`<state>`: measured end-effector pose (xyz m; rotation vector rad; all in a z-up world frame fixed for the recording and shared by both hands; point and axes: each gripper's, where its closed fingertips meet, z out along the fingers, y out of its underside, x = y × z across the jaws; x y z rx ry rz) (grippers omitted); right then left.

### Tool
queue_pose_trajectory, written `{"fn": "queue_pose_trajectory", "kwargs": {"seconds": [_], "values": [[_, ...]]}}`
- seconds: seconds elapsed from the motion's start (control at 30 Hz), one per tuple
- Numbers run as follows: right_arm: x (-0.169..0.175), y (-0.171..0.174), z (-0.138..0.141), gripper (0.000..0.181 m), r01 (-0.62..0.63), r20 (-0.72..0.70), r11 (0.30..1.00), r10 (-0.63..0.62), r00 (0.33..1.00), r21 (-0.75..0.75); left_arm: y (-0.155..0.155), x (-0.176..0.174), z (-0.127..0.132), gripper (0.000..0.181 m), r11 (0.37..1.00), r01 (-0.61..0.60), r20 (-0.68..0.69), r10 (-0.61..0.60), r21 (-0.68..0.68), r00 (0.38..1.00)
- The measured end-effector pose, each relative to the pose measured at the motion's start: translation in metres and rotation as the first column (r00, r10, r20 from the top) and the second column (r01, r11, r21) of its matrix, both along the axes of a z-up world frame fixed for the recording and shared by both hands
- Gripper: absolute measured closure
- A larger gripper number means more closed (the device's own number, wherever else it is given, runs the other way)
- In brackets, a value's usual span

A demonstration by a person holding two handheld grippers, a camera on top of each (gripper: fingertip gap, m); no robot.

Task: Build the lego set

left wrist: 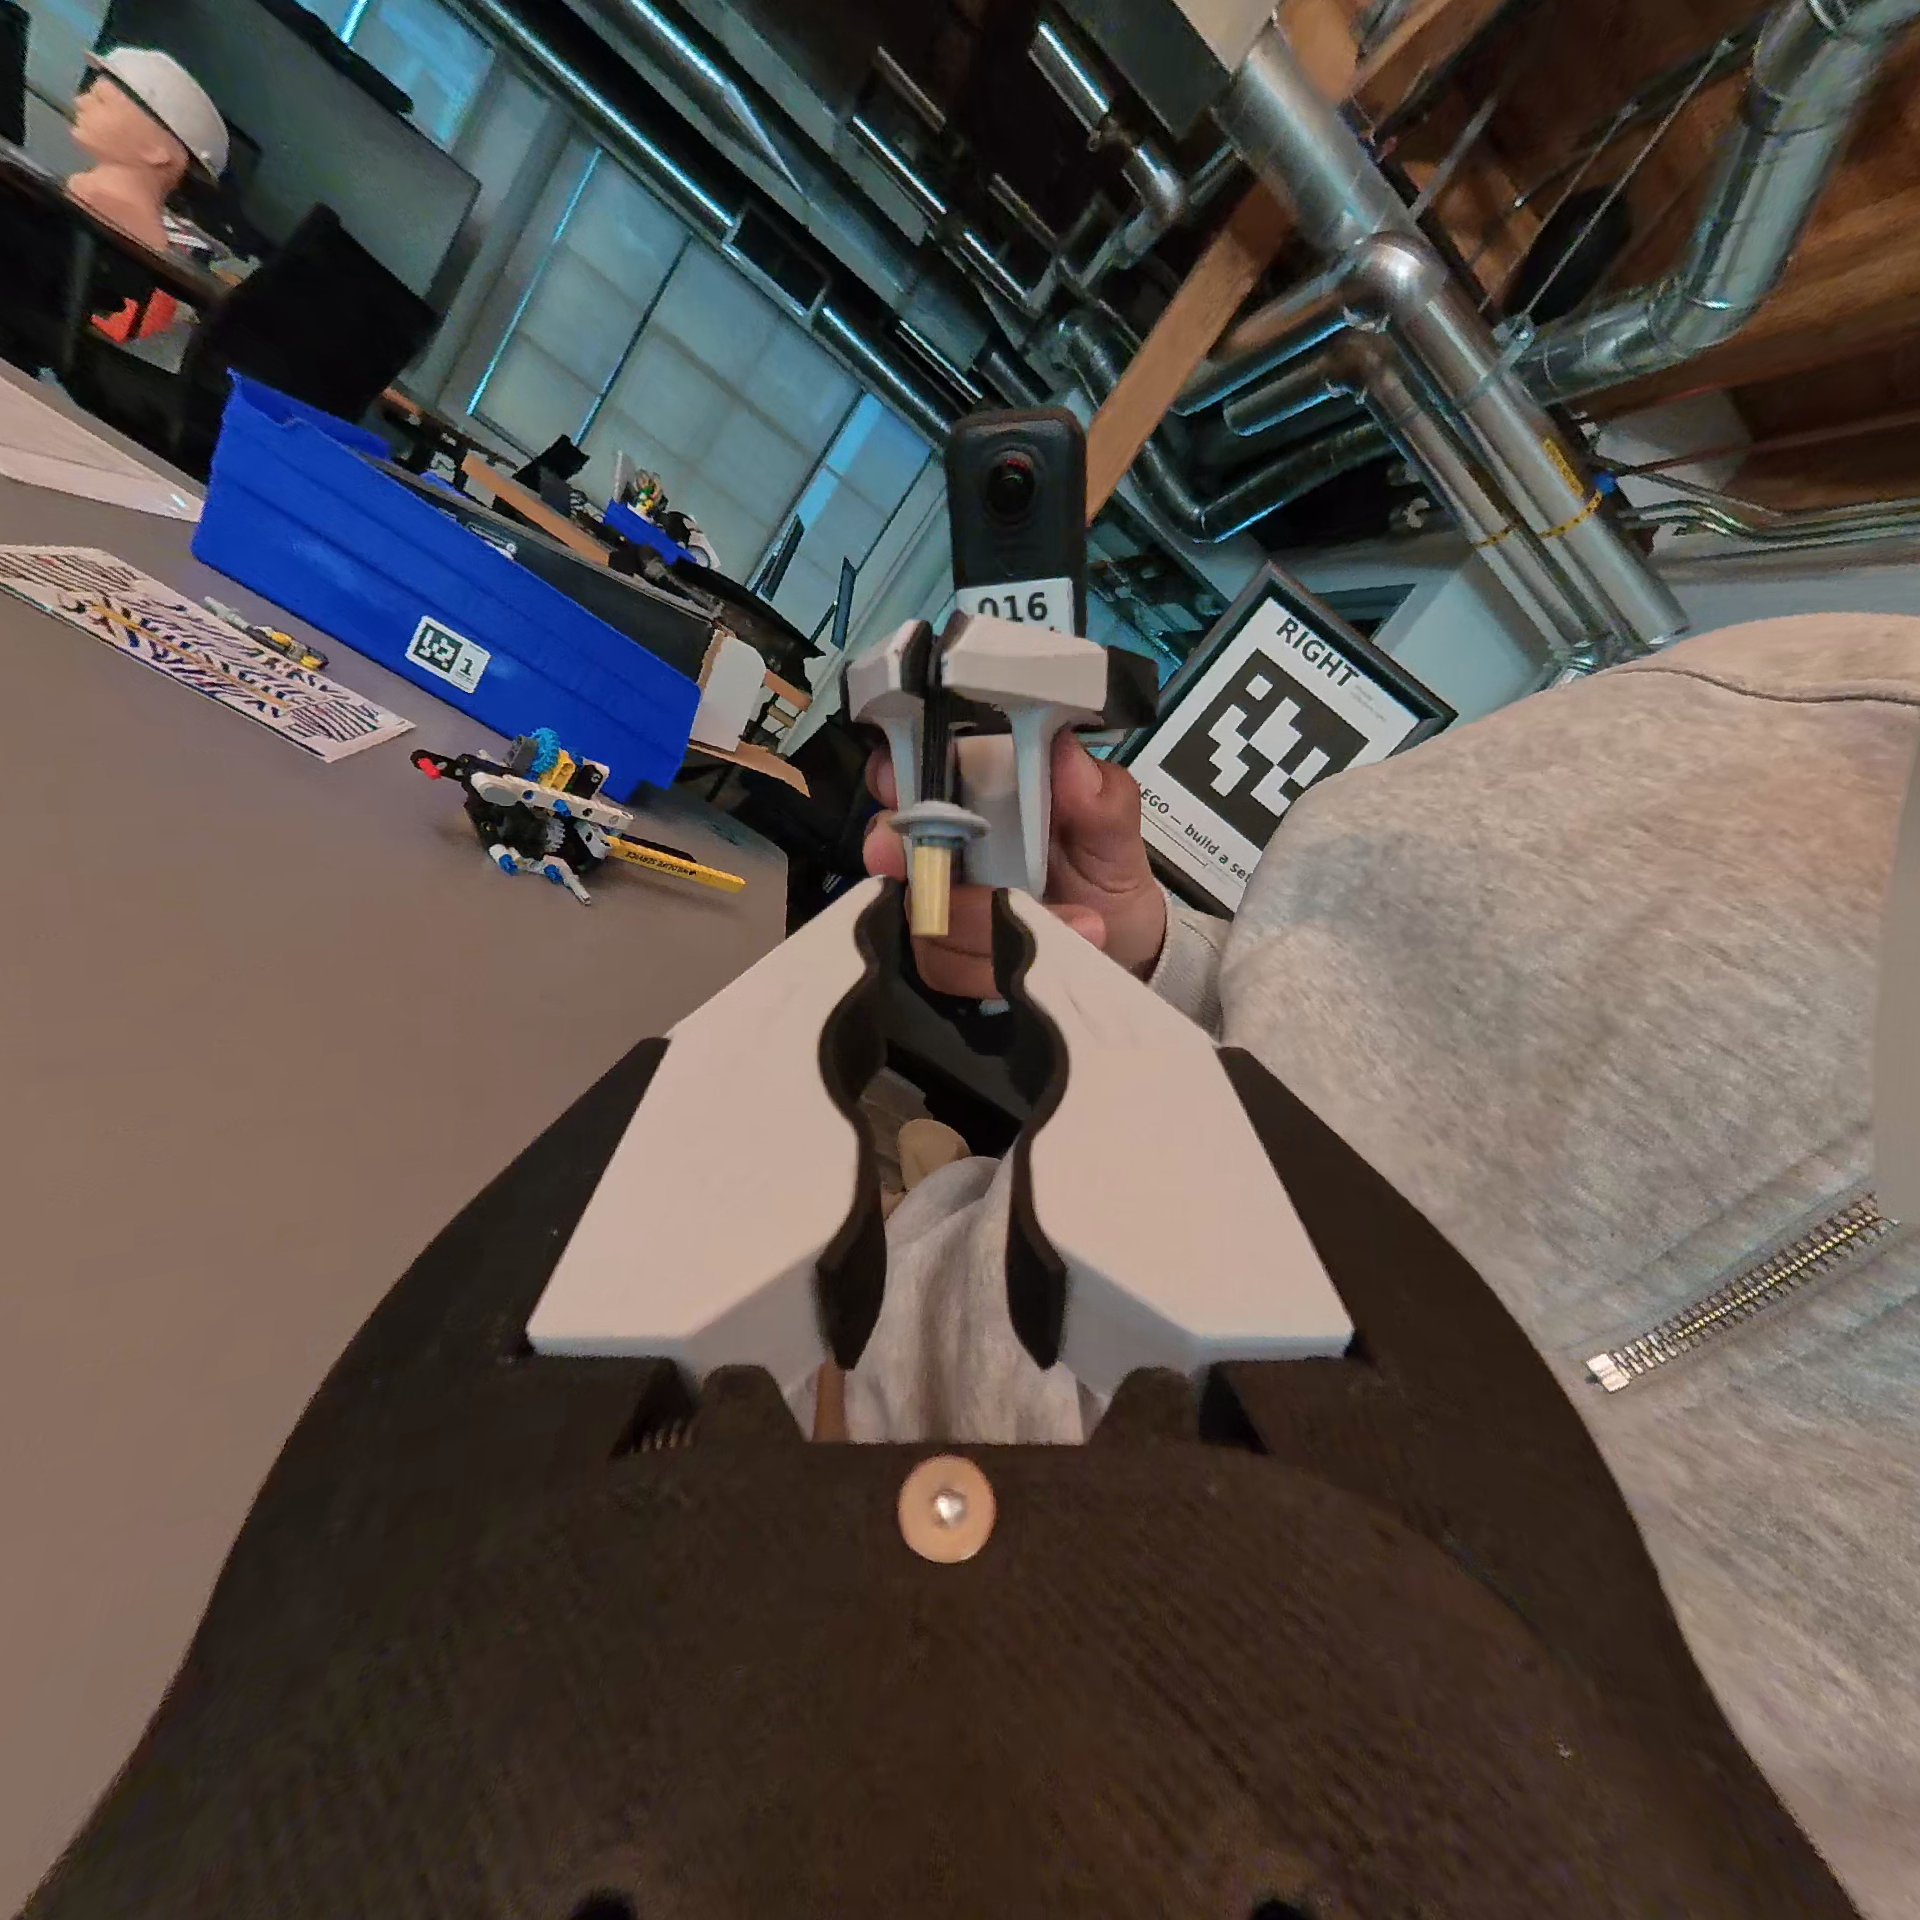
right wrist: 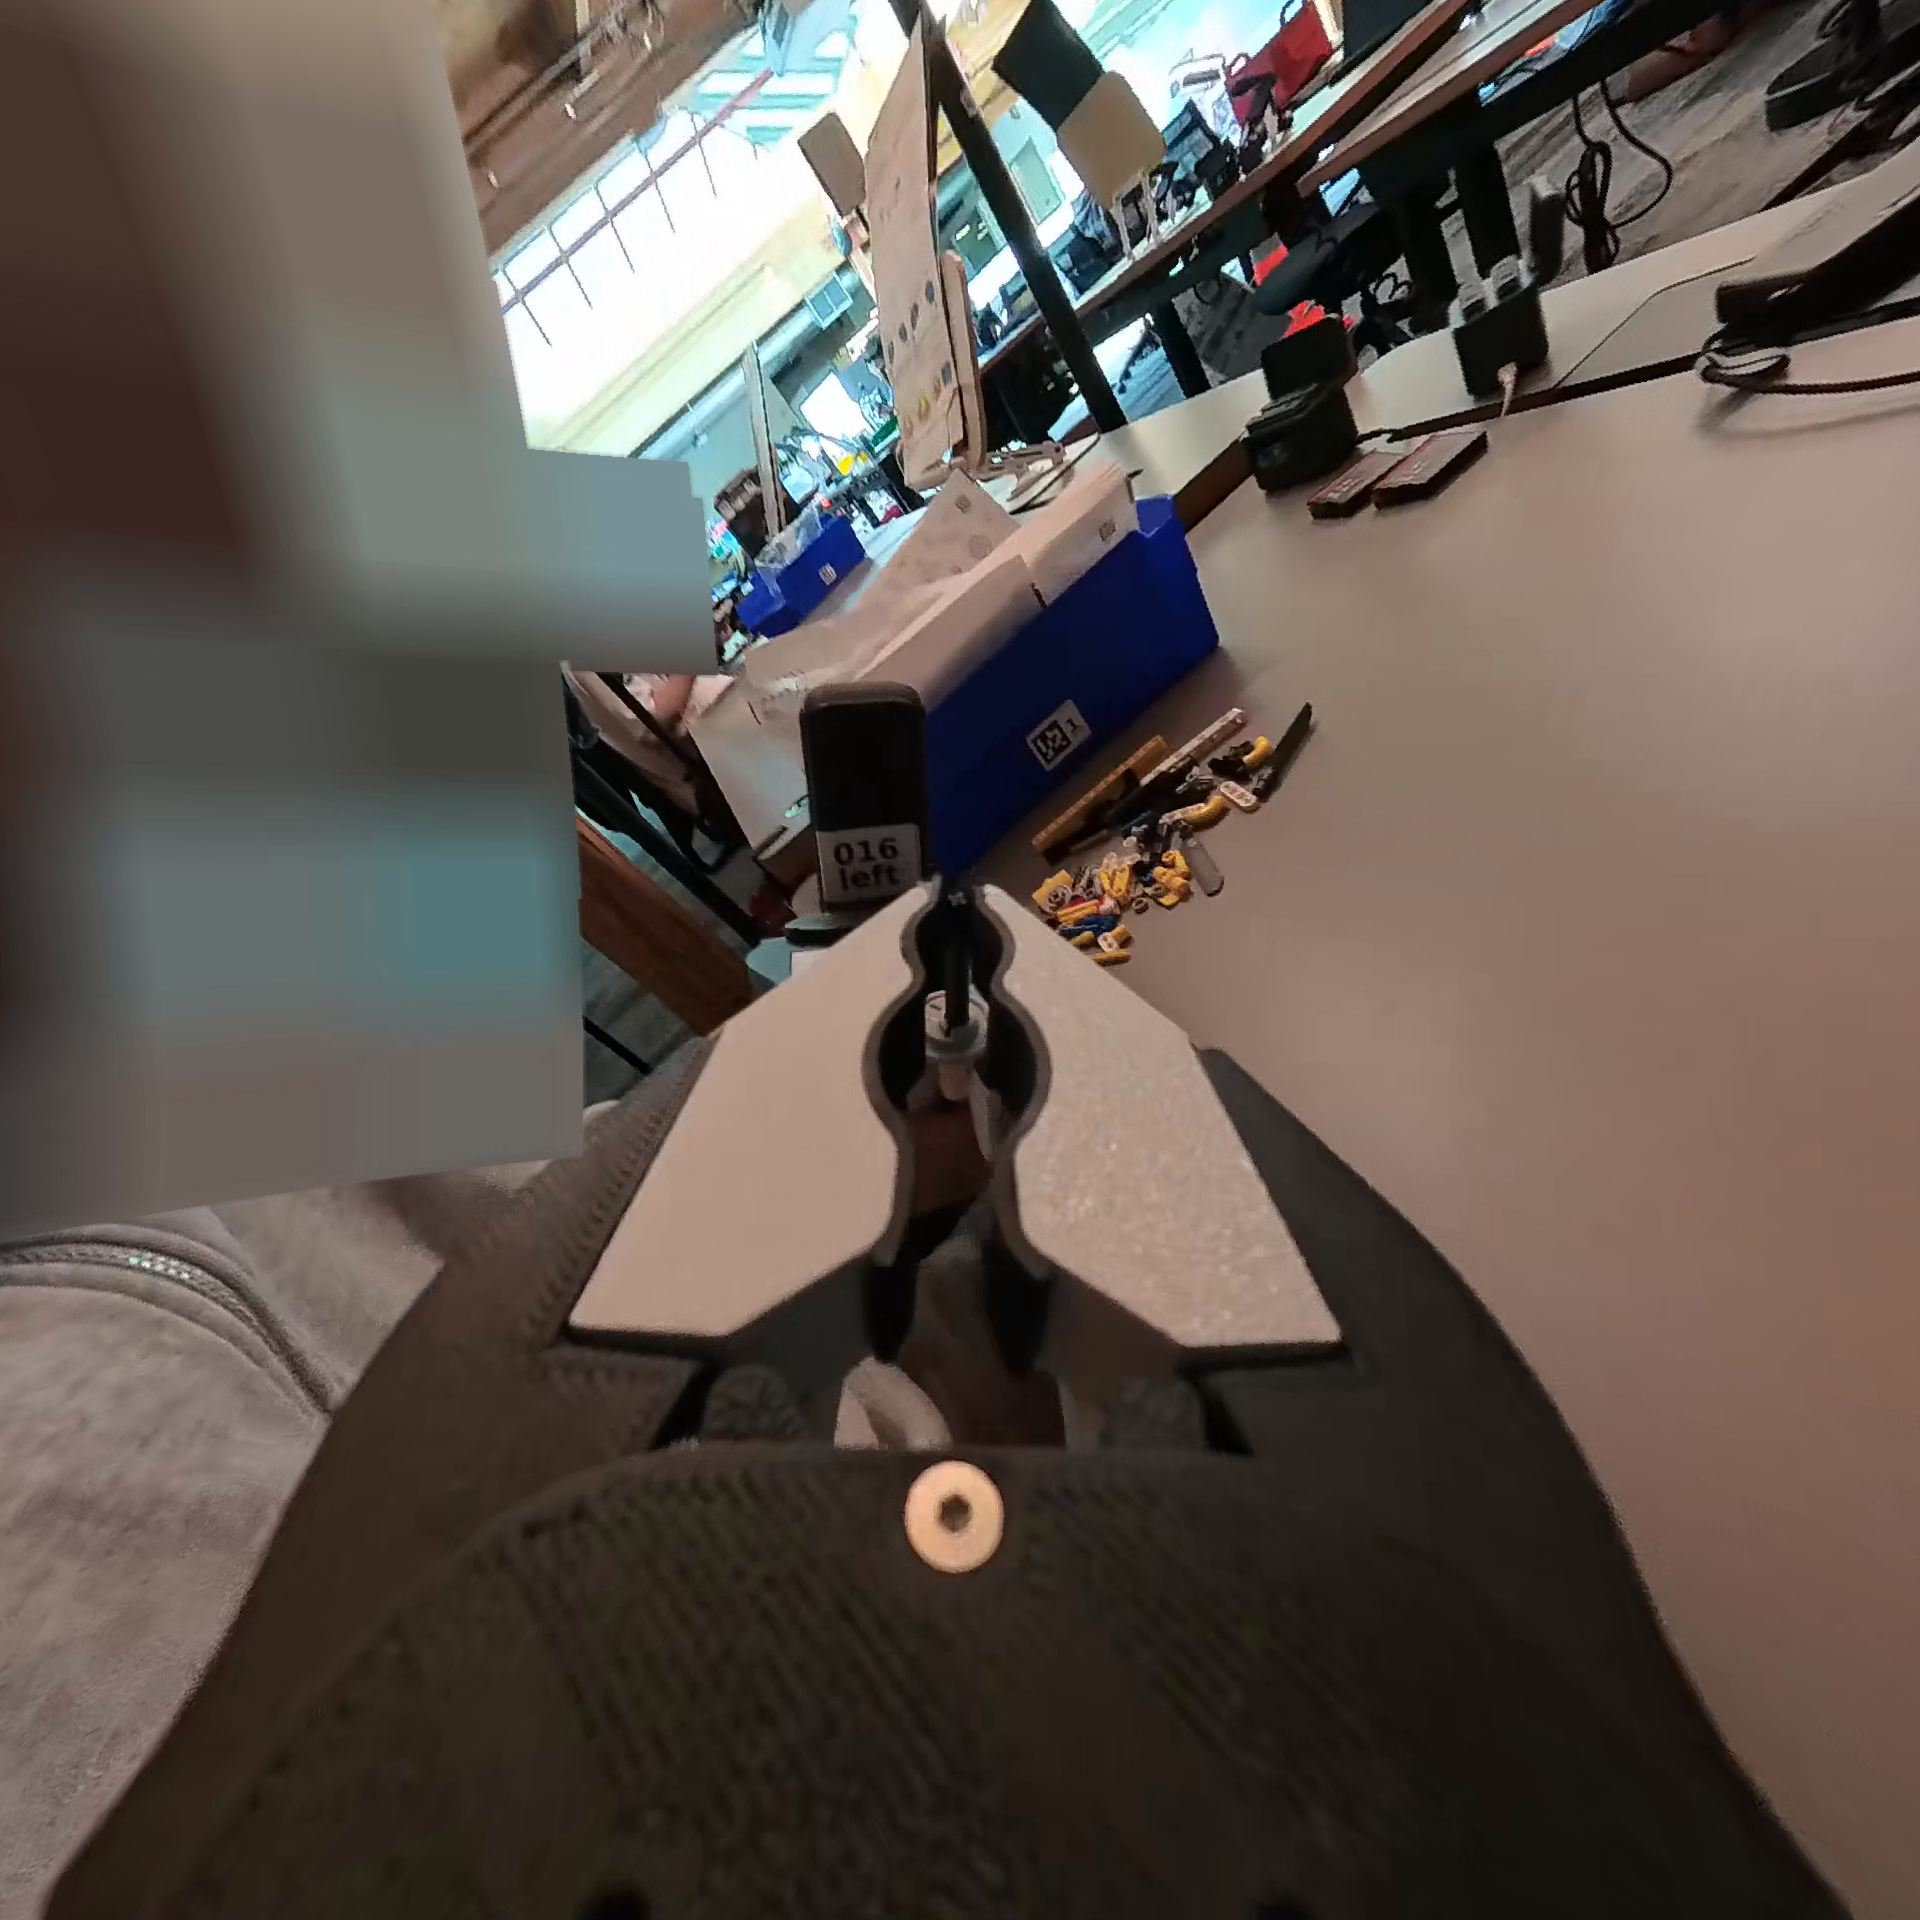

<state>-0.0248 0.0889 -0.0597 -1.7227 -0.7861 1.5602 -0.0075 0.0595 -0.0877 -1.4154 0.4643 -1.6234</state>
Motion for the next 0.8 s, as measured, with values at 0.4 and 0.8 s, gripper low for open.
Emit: {"fn": "queue_pose_trajectory", "kwargs": {"seconds": [0.4, 0.8], "values": [[-0.008, -0.005, -0.012, 0.179, -0.02, 0.101, 0.992, 0.007, 0.995, 0.128, 0.006, 0.001, -0.009, 0.171, 0.998, -0.057, -0.073, 0.058, 0.017, 0.996], [0.062, 0.08, -0.137, 0.18, 0.128, 0.61, 0.89, -0.398, 0.685, 0.438, 0.052, -0.037, -0.031, 0.148, 0.936, -0.332, -0.131, 0.316, -0.12, 0.94]]}}
